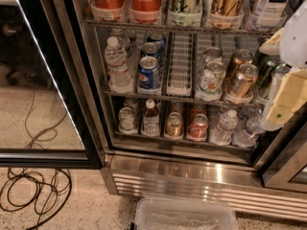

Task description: Pick orange can from bottom shelf of fridge

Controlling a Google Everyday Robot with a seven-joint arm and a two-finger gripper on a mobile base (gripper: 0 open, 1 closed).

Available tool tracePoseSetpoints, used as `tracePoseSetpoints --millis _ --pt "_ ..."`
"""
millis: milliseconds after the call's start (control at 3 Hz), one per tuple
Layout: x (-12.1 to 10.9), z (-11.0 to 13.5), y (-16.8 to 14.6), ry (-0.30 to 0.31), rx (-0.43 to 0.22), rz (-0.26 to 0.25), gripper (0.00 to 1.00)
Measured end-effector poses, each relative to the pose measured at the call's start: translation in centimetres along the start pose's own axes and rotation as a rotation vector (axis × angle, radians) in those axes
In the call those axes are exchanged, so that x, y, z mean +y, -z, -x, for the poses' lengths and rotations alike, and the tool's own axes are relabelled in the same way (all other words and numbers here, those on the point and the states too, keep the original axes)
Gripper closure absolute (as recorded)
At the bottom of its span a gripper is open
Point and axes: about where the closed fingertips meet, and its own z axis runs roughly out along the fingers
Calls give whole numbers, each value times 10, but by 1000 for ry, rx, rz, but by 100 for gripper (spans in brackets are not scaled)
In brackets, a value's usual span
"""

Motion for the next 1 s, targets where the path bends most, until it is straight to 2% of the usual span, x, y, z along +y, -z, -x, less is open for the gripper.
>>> tracePoseSetpoints --millis 333,667,1000 --pt "0 0 0 0 0 0 0" --pt "-4 3 -13 -77 -78 -14 0" --pt "10 14 -52 -230 -244 21 0"
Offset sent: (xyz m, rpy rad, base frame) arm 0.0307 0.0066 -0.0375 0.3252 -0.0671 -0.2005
